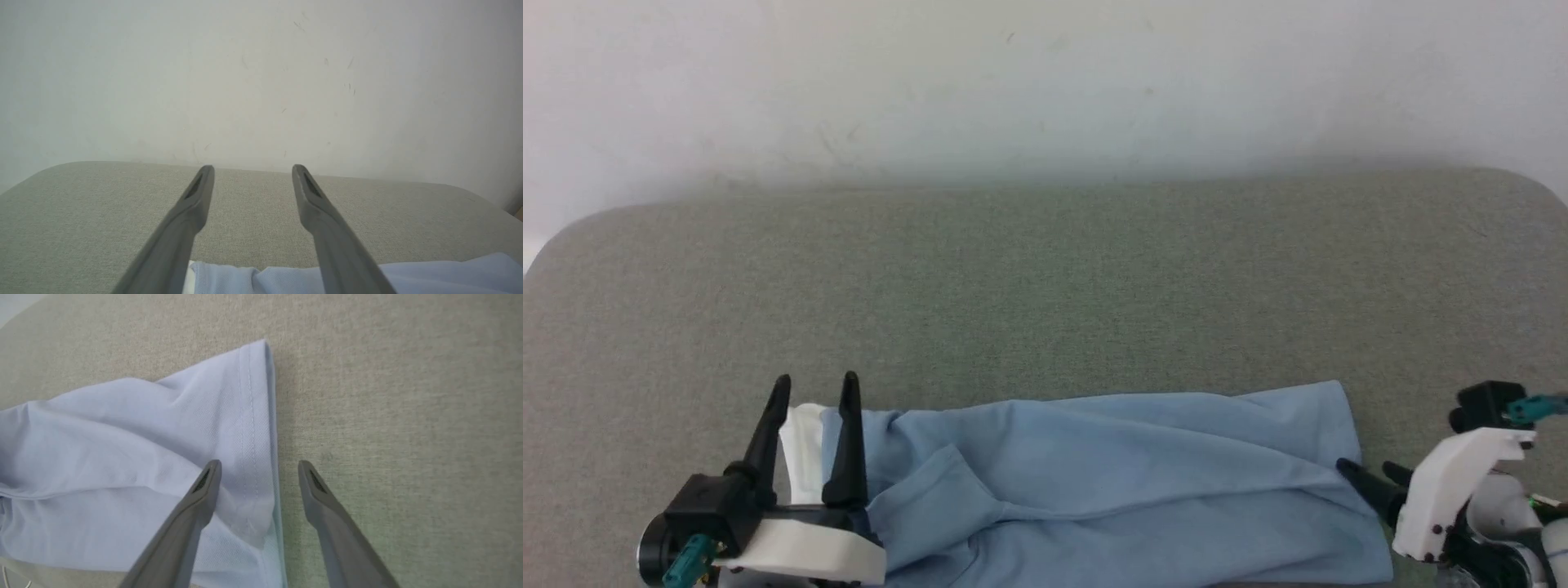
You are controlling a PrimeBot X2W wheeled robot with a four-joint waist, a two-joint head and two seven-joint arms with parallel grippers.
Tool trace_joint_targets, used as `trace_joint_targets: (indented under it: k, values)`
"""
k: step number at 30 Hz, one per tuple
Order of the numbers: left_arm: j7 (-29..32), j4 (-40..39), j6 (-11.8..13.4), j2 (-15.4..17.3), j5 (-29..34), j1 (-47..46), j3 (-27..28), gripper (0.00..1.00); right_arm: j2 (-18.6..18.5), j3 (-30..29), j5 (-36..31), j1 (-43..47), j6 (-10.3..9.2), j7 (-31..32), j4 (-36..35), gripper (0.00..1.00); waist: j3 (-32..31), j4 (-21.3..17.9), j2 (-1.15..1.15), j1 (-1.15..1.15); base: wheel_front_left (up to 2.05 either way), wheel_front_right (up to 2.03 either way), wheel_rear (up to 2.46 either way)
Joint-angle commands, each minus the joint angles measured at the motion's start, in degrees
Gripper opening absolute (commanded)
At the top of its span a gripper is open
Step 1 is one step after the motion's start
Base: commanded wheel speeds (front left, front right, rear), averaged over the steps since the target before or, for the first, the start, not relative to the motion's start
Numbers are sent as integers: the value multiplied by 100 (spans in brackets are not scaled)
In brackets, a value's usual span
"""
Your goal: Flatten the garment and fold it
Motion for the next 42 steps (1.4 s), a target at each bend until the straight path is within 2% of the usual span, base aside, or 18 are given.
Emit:
trace_joint_targets:
  k: [1, 8, 9, 10, 11, 12, 17, 23, 31, 34, 36, 42]
  values:
    - [-26, 7, -118, -113, 137, -63, 57, 100, 21, 119, 94, -207, -4, 154, 235, 100, 114, 108, 0, 0, 0, 0, 0]
    - [-26, 133, -453, -469, 479, -142, 243, 100, 200, 537, 553, -478, -4, 915, 1286, 100, 223, 276, 0, 0, 0, 0, 0]
    - [-26, 161, -493, -503, 514, -133, 266, 100, 213, 621, 593, -475, -4, 1048, 1379, 50, 221, 283, 0, 0, 0, 0, 0]
    - [-26, 181, -528, -534, 547, -124, 296, 100, 229, 694, 635, -468, -4, 1163, 1446, 38, 218, 285, 0, 0, 0, 0, 0]
    - [-26, 190, -560, -565, 579, -117, 331, 100, 240, 740, 680, -464, -4, 1240, 1491, 4, 216, 284, 0, 0, 0, 0, 0]
    - [-26, 213, -583, -589, 614, -102, 362, 100, 234, 796, 705, -464, -4, 1288, 1502, 0, 211, 280, 0, 0, 0, 0, 0]
    - [-27, 288, -679, -686, 751, -21, 512, 100, 39, 878, 637, -474, -4, 797, 1122, 0, 123, 216, 0, 0, 0, 0, 0]
    - [-27, 380, -713, -693, 864, 102, 654, 100, -199, 524, 505, -202, -4, 295, 507, 0, 23, 104, 0, 0, 0, 0, 0]
    - [-27, 458, -737, -727, 957, 218, 775, 100, -418, -853, 123, 475, -4, 368, 0, 0, -41, -29, 0, 0, 0, 0, 0]
    - [-27, 479, -760, -742, 981, 219, 789, 100, -252, -1303, 176, 581, -4, 579, -167, 0, -34, -41, 0, 0, 0, 0, 0]
    - [-27, 495, -776, -751, 989, 225, 798, 100, -1, -1453, 490, 572, -4, 866, -350, 0, -36, -50, 0, 0, 0, 0, 0]
    - [-27, 537, -817, -775, 1008, 218, 810, 100, 885, -1085, 2122, 475, -4, 2073, -1236, 0, -23, -41, 0, 0, 0, 0, 0]
